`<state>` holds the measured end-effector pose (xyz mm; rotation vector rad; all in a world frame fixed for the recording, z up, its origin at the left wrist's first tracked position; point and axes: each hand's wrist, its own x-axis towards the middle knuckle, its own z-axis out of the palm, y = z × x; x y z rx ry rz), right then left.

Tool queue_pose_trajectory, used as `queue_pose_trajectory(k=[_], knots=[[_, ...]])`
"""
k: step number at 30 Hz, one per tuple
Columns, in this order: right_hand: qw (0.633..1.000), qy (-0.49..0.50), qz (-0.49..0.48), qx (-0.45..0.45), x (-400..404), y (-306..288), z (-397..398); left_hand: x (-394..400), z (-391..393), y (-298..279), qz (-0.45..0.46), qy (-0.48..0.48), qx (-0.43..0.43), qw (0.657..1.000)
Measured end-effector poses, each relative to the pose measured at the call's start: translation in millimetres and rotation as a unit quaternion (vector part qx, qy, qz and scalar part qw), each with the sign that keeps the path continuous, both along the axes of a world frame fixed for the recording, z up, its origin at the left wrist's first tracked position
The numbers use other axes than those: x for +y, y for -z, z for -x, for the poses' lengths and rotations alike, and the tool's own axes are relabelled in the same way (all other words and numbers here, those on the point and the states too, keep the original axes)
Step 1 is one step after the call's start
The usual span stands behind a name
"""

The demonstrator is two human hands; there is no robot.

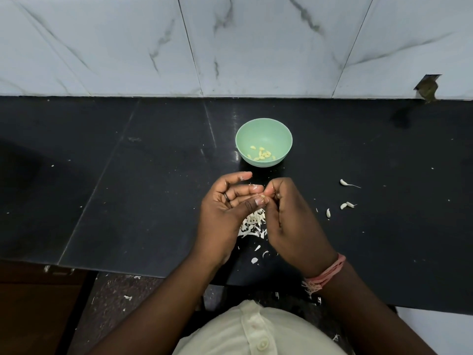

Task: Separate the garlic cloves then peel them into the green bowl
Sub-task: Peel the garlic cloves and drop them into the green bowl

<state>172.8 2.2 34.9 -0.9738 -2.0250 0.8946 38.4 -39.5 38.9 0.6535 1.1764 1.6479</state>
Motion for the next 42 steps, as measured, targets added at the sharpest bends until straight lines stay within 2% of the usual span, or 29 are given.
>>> queue_pose_trajectory(k=[2,5,9,12,16,20,25,33,37,42], knots=[[1.0,0.003,-0.004,-0.001,-3.2,3.4,3.4,2.0,-4.6,0.8,0.03,-0.016,-0.113,0.993],[0.999,0.014,0.041,0.026,-5.3,9.8,5.3,6.4,-9.4,3.5,0.067,-0.029,-0.264,0.962],[0.988,0.094,0.107,0.056,5.4,17.9,0.7,8.9,-6.9,4.7,0.071,-0.045,-0.325,0.942],[0.977,0.116,0.149,0.098,11.1,12.2,-2.0,10.3,-5.9,3.4,0.068,-0.051,-0.327,0.941],[0.969,0.138,0.152,0.138,12.7,4.2,-0.5,12.6,-4.7,2.1,0.064,-0.051,-0.326,0.942],[0.967,0.152,0.152,0.134,13.8,3.4,1.8,16.4,-4.0,0.6,0.061,-0.055,-0.319,0.944],[0.972,0.118,0.152,0.136,15.3,-1.7,6.9,22.3,-1.9,0.0,0.051,-0.052,-0.301,0.951],[0.952,0.084,0.209,0.207,26.1,-8.9,11.5,30.9,-2.5,-0.1,0.015,-0.019,-0.23,0.973],[0.953,0.053,0.224,0.195,30.7,-7.8,11.1,32.8,-1.8,0.9,0.004,-0.02,-0.171,0.985],[0.966,0.041,0.209,0.148,36.0,-0.1,11.6,35.4,-3.1,4.7,0.005,-0.027,-0.158,0.987]])
